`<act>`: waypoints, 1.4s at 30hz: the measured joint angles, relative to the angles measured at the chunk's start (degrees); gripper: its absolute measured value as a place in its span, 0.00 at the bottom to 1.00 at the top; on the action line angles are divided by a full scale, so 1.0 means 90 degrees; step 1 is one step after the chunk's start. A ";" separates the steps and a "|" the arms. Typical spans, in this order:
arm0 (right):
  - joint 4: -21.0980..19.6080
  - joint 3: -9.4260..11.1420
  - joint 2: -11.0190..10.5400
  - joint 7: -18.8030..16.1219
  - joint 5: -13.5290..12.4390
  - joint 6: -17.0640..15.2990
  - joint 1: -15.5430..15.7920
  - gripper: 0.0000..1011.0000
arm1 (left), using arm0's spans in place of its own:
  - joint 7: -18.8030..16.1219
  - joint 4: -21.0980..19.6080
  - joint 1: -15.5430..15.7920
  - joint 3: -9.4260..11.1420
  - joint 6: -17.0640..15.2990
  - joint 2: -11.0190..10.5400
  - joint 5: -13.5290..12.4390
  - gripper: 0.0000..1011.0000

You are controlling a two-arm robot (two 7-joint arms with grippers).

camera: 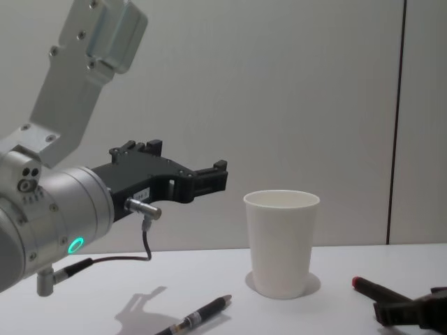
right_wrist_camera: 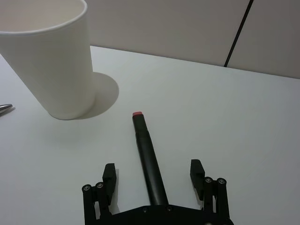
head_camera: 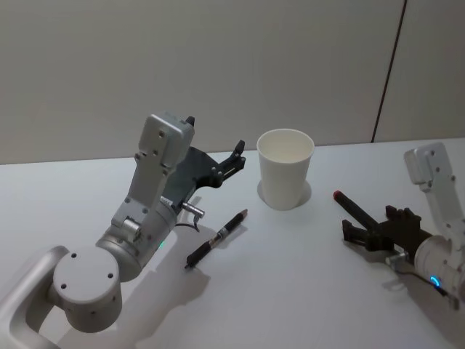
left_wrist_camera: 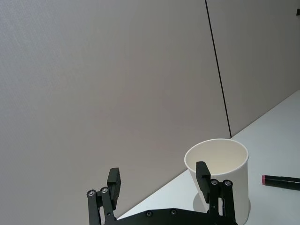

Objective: Place the pen into the pen holder.

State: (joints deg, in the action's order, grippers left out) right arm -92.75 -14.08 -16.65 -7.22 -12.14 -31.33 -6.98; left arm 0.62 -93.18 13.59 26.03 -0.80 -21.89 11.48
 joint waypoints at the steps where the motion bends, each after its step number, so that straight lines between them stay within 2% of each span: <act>1: 0.0005 -0.0003 0.0006 0.0002 0.0003 -0.0003 -0.0001 0.99 | 0.0000 0.0000 0.0000 0.0000 0.0000 0.0000 0.0000 0.99; 11: 0.0022 -0.0022 0.0025 0.0009 0.0017 -0.0019 -0.0002 0.81 | 0.0000 0.0000 0.0000 0.0000 0.0000 0.0000 0.0000 0.99; 25: 0.0032 -0.0025 0.0042 0.0034 0.0016 -0.0030 0.0000 0.71 | 0.0000 0.0000 0.0000 0.0000 0.0000 0.0000 0.0000 0.99; 38: 0.0092 0.0070 0.0167 0.0521 -0.0331 -0.0021 -0.0010 0.63 | 0.0000 0.0000 0.0000 0.0000 0.0000 0.0000 0.0000 0.99; 41: 0.0100 0.0095 0.0191 0.0623 -0.0401 -0.0021 -0.0016 0.55 | 0.0000 0.0000 0.0000 0.0000 0.0000 0.0000 0.0000 0.99; 42: 0.0101 0.0098 0.0194 0.0640 -0.0412 -0.0021 -0.0017 0.49 | 0.0000 0.0000 0.0000 0.0000 0.0000 0.0000 0.0000 0.99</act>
State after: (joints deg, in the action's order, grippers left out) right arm -91.84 -13.19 -14.90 -1.47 -15.85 -31.51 -7.13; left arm 0.62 -93.18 13.59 26.03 -0.79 -21.90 11.48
